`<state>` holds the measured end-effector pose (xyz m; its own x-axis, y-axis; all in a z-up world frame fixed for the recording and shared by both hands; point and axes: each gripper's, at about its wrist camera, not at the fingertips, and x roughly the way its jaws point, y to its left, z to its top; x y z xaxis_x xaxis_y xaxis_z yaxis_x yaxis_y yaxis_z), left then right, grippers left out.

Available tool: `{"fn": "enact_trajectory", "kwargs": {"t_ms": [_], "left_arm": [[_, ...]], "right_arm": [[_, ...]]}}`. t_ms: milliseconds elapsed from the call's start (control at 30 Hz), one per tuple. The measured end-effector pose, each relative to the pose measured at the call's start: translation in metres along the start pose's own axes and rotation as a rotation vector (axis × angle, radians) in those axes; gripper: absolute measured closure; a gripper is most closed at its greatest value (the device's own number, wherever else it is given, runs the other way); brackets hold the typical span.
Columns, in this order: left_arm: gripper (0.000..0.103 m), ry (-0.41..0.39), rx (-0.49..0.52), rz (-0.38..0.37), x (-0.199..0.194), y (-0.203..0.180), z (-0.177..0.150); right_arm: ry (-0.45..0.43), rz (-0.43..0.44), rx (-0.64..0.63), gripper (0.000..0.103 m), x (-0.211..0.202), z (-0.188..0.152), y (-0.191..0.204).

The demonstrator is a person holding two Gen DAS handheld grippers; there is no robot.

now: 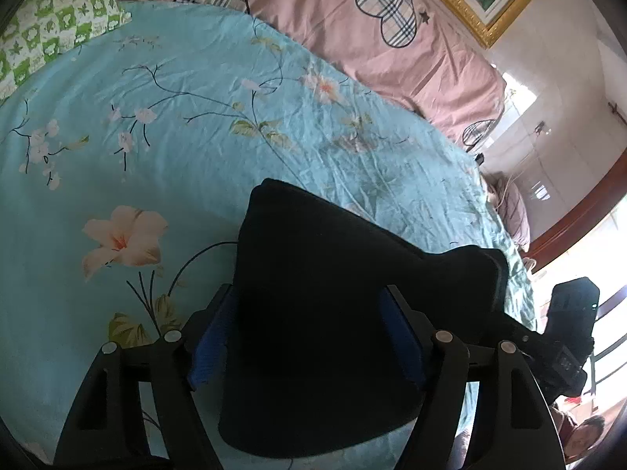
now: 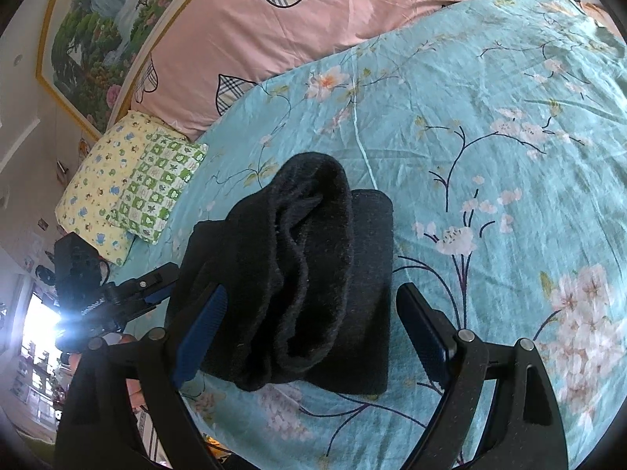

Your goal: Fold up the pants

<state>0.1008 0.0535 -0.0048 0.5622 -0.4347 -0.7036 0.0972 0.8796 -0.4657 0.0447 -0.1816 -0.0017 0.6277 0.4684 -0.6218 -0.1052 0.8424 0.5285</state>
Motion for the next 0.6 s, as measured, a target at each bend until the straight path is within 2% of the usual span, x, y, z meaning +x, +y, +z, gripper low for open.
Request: {"fn": "enact_trajectory", "kwargs": {"t_ms": [200,367,600], "left_arm": [[0.028,0.040,-0.019,-0.001,0.015,0.008,0.004],[0.030,0.084,-0.061,-0.039,0.028,0.019,0.007],[0.056,0.097,-0.116,-0.084,0.035,0.031,0.007]], "right_arm": [[0.012,0.008,-0.001,0.015,0.006,0.003,-0.001],[0.021,0.021,0.005,0.015,0.012,0.004,-0.005],[0.045,0.069,0.012,0.017,0.019,0.004,-0.013]]}}
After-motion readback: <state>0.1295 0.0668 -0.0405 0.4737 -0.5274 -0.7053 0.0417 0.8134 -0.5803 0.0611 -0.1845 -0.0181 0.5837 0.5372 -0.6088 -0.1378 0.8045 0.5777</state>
